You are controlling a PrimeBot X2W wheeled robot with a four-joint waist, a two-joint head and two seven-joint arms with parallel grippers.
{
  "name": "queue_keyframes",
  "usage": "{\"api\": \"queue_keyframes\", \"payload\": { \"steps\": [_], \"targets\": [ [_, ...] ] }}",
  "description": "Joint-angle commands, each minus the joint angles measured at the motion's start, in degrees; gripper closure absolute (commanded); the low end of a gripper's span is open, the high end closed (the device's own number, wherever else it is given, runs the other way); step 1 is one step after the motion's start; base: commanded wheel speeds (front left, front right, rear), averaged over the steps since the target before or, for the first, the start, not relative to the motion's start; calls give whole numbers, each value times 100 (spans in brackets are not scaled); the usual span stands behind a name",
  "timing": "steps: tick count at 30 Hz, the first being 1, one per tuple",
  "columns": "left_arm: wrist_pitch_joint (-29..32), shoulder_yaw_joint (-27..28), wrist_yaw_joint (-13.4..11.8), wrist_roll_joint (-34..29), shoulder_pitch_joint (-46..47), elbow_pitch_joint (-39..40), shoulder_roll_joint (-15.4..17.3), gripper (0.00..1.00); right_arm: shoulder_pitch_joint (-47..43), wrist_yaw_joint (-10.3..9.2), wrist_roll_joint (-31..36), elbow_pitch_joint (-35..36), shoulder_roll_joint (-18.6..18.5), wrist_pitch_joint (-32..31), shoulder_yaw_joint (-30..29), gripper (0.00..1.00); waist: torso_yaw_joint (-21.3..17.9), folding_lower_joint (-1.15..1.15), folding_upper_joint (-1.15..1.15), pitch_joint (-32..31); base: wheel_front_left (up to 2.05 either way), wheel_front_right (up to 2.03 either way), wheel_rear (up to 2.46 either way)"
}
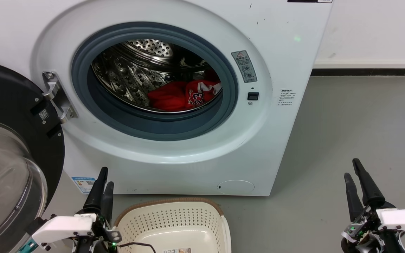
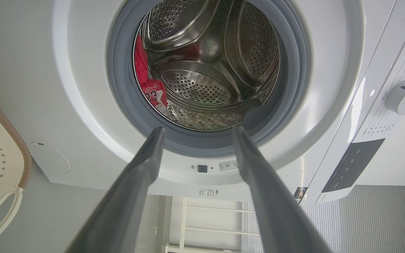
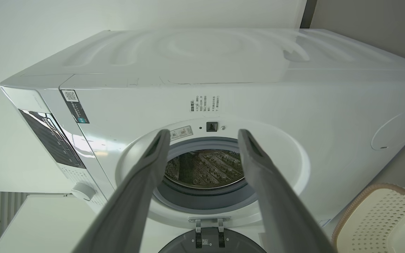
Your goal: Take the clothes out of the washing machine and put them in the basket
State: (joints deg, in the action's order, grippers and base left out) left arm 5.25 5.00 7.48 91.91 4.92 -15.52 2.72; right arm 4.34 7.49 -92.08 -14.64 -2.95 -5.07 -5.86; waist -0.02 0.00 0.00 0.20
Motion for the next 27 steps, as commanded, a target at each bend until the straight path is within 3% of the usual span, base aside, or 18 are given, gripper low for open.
{"api": "queue_keyframes", "payload": {
  "steps": [1, 8, 27],
  "targets": [
    [-99, -98, 1, -94, 188, 98, 14, 0, 76, 0, 97, 174, -2, 86, 37, 0, 1, 0, 0, 2, 0, 0, 0],
    [-265, -186, 1, -514, 245, 189, 15, 0, 30, 0, 448, 306, -2, 250, 74, 0, 13, 0, 0, 4, 0, 0, 0],
    [-719, -465, 1, -2695, 370, 625, 17, 0, -80, 0, 2667, 805, -1, 704, 238, 0, 81, 0, 0, 3, 0, 0, 0]
  ]
}}
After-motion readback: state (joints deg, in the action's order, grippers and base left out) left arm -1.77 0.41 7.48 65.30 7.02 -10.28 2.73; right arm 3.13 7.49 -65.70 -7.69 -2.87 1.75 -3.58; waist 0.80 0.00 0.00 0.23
